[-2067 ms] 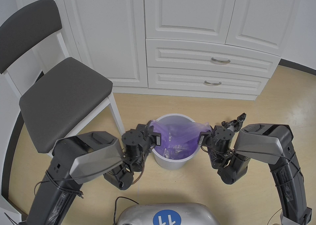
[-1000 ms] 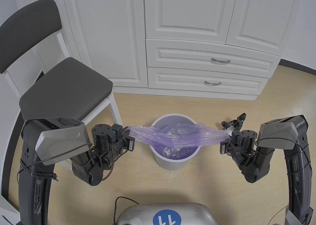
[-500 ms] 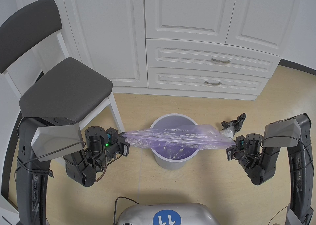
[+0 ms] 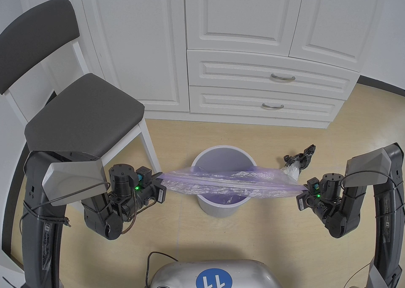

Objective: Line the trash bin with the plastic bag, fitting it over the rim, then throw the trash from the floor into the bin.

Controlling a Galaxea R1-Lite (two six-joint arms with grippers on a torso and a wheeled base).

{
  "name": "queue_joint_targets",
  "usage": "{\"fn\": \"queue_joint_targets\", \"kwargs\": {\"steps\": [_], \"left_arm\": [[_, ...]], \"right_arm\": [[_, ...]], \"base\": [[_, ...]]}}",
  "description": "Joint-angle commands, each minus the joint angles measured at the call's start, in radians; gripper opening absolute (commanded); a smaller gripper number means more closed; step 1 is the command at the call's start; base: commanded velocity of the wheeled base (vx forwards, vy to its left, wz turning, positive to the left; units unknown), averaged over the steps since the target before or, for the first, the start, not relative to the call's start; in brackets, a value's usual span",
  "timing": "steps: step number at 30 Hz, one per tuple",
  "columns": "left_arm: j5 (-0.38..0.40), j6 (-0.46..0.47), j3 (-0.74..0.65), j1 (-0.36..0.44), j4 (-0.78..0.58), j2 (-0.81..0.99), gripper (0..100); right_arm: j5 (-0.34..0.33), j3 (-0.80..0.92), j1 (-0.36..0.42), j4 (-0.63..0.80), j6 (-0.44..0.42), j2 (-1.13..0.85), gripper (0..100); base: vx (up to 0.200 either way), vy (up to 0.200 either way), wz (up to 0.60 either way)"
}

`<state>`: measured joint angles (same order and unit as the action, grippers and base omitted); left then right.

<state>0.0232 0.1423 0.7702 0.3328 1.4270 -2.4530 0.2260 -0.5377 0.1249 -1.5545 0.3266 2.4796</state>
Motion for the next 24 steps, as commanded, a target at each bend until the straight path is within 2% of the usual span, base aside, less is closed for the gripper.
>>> {"fn": "queue_joint_targets", "kwargs": {"steps": [1,9,14,19,24], "left_arm": [[0.001,-0.003,0.009,0.003,0.007,-0.026,0],[-0.054,-0.020,0.123,0.034,0.021,-0.098,0],[-0.166,-0.106,0.261,0.060,0.016,-0.147,0],[-0.181,-0.165,0.348,0.077,0.013,-0.189,0],[-0.184,-0.210,0.356,0.112,0.007,-0.212,0]], "right_arm": [[-0.002,0.016,-0.021,-0.016,0.008,-0.018,0],[-0.002,-0.013,-0.037,-0.016,0.006,-0.008,0],[0.006,-0.068,-0.039,-0.016,0.003,0.019,0],[0.010,-0.107,-0.048,-0.016,-0.001,0.028,0],[0.010,-0.113,-0.054,-0.016,0.000,0.055,0]], "base": [[0.000,0.000,0.00],[0.000,0.000,0.00],[0.000,0.000,0.00],[0.000,0.000,0.00],[0.000,0.000,0.00]]}}
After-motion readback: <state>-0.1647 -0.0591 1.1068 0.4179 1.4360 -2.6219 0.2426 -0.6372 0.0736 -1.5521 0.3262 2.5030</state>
